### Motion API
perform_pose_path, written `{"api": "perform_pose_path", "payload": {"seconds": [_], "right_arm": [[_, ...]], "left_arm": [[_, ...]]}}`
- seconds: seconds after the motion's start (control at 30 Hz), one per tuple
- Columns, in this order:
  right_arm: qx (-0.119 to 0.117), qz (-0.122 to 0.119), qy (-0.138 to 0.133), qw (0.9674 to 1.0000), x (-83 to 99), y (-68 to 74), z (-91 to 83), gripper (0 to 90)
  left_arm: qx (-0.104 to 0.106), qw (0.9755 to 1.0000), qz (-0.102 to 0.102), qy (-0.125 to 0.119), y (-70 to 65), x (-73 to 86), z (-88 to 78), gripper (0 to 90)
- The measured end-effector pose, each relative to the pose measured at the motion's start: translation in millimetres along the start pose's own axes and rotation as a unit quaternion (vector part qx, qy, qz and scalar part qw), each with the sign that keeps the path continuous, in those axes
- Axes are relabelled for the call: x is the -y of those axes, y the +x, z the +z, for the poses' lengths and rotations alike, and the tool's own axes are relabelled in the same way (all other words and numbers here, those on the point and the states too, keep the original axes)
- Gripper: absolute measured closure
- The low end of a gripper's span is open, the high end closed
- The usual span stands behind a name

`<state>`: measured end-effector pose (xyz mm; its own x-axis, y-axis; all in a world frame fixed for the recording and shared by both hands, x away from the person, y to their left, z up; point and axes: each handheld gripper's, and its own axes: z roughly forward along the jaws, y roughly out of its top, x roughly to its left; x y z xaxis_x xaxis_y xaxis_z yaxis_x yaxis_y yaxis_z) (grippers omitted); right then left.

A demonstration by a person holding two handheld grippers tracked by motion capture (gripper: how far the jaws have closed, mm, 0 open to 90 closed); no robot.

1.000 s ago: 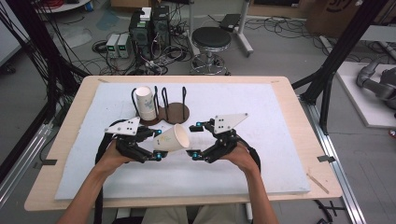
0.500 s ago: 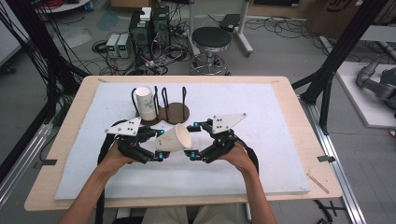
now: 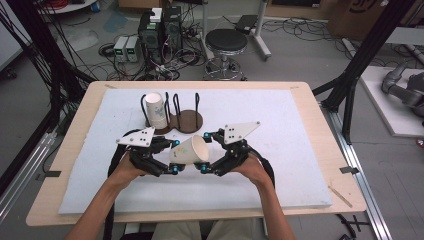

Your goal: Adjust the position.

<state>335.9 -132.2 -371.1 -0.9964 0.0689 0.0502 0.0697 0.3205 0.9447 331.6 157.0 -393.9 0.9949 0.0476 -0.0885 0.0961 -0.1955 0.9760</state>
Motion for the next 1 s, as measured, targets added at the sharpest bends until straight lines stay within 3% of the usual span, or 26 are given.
{"api": "perform_pose_path", "payload": {"seconds": [0.73, 1.0], "right_arm": [[-0.011, 0.004, -0.012, 0.9999, 0.7, 0.5, 10.4, 18.8], [-0.018, -0.002, -0.017, 0.9997, 0.2, 1.7, 10.3, 27.1]], "left_arm": [[0.006, 1.0000, 0.003, 0.004, -3.3, -0.4, 11.3, 36.0], [0.006, 0.9999, 0.003, 0.008, -2.7, 0.0, 11.0, 36.1]]}}
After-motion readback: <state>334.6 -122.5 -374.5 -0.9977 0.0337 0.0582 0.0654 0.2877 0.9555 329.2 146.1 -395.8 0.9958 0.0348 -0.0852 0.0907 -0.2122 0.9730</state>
